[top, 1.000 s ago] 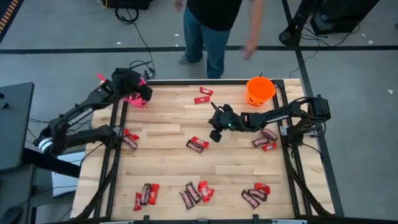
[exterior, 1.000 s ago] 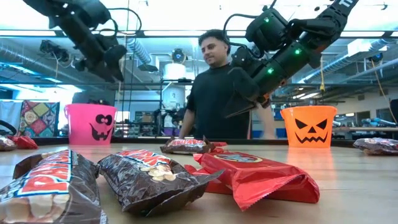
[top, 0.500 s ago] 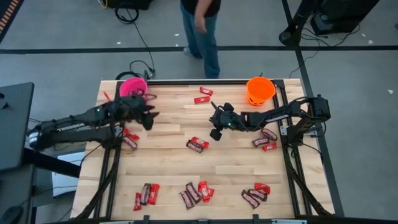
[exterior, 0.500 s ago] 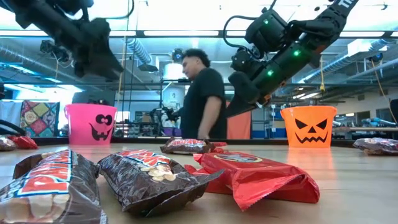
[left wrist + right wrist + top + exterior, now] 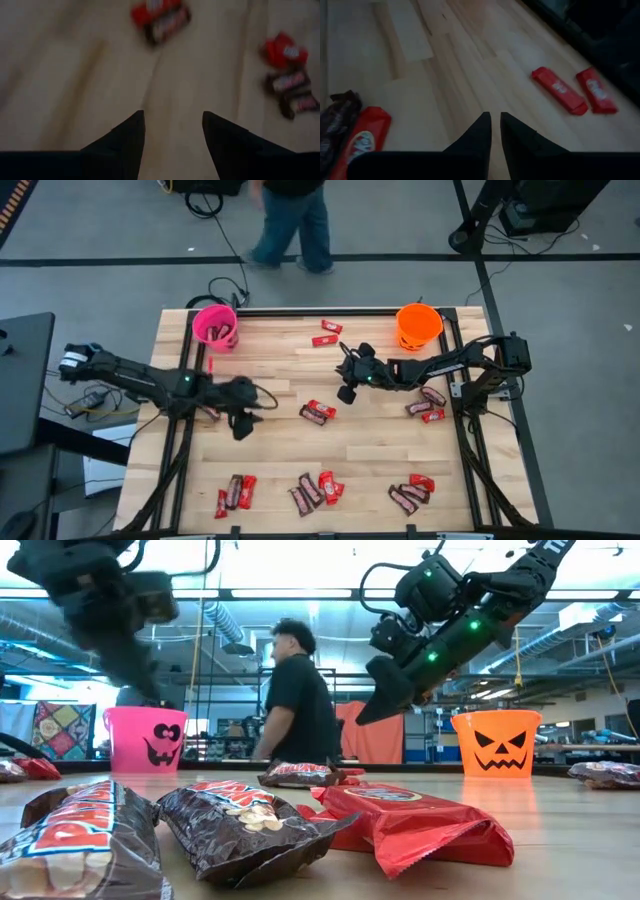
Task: Sort candy by brand, put in halloween buckets
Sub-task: Put the brown chocolate bar into the pink bucket
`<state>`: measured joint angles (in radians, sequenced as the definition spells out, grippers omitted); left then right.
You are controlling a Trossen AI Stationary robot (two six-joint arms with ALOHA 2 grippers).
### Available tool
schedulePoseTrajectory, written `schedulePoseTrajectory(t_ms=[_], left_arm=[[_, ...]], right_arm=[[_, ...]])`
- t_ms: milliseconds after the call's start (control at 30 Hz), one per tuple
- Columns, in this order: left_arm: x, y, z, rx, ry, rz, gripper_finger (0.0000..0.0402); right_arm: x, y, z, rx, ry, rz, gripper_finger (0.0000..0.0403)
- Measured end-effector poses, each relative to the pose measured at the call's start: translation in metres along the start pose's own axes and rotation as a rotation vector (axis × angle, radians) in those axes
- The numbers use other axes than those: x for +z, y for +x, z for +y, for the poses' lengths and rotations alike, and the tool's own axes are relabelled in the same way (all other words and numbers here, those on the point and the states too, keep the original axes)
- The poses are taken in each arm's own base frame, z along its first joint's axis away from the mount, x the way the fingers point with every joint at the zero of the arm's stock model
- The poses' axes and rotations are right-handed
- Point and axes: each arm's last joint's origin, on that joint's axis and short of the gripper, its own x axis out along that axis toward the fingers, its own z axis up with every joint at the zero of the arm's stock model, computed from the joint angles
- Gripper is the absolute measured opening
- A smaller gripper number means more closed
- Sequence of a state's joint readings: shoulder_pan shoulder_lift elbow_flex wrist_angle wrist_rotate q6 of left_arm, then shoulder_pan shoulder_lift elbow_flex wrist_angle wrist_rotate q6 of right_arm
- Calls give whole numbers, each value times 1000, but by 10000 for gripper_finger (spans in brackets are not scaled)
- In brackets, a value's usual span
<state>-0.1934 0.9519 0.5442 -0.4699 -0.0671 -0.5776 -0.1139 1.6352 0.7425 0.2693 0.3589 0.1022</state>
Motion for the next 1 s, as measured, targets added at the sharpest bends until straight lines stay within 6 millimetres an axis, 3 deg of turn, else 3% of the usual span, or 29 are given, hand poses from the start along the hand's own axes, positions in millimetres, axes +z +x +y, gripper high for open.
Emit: schedulePoseTrajectory(t_ms=[167,267,400,633,833,1000], left_arm=[[-27,0,3,1,-216,360,202],[-37,-3,2,13,-249,472,202],[-42,-3,3,51,-228,516,202],[-53,3,15,280,-108,637,202],[-54,11,20,431,-61,634,202],[-54,16,23,526,-122,607,202]], right_arm=[[5,0,-2,-57,-58,-55,55],[9,0,-3,-61,-56,-90,55],[10,0,-3,-62,-62,-98,55],[10,0,-3,-62,-62,-98,55],[10,0,-4,-63,-49,-98,55],[10,0,-4,-62,-36,-98,55]])
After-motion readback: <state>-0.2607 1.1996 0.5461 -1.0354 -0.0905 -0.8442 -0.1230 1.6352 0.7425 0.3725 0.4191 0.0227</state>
